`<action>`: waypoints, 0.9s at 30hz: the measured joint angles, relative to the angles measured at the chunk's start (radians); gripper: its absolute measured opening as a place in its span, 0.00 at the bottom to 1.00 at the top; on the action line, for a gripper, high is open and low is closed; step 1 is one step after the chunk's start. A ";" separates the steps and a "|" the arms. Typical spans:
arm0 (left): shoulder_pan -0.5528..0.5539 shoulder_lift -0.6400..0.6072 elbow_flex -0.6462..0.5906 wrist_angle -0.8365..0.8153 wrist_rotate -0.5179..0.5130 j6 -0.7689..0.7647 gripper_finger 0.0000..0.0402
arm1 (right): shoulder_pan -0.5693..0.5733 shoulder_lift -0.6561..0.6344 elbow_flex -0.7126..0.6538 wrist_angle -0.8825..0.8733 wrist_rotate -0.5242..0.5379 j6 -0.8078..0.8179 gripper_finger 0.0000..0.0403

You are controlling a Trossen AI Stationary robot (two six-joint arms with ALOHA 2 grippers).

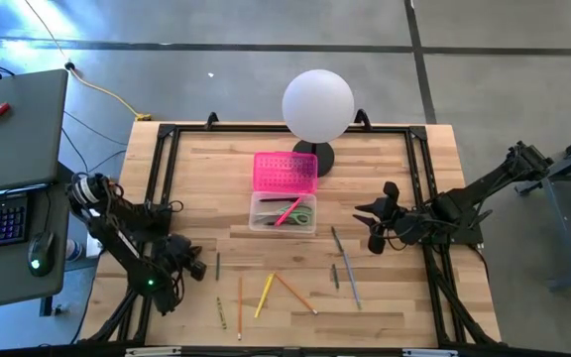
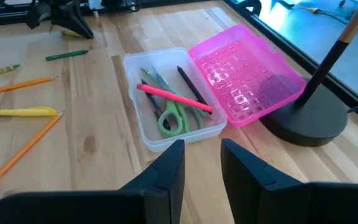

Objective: Pick & place school supplies into a supply box
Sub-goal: Put the top green crayon into the pink supply box

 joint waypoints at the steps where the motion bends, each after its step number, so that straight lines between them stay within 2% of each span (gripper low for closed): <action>1: 0.001 0.001 -0.003 0.001 -0.020 -0.006 0.04 | 0.000 0.000 0.000 0.000 0.006 -0.001 0.21; 5: 0.021 0.003 -0.004 -0.010 -0.119 -0.053 0.07 | 0.000 0.000 0.000 0.000 0.014 -0.024 0.21; 10: 0.126 -0.002 -0.003 -0.007 -0.172 -0.021 0.10 | -0.001 0.000 0.000 0.000 0.014 -0.026 0.21; 15: 0.258 -0.002 -0.002 0.052 -0.265 0.099 0.08 | -0.001 0.000 0.000 0.000 0.014 -0.026 0.21; 19: 0.359 -0.002 0.003 0.144 -0.437 0.168 0.09 | -0.001 0.000 0.000 0.000 0.015 -0.027 0.21; 22: 0.430 -0.002 0.040 0.200 -0.555 0.281 0.11 | -0.001 0.000 0.000 0.000 0.018 -0.039 0.21; 24: 0.474 -0.002 0.082 0.211 -0.583 0.371 0.11 | -0.002 0.000 0.000 0.000 0.021 -0.052 0.21; 27: 0.544 -0.002 0.156 0.221 -0.556 0.523 0.10 | -0.002 0.000 0.000 0.001 0.053 -0.064 0.21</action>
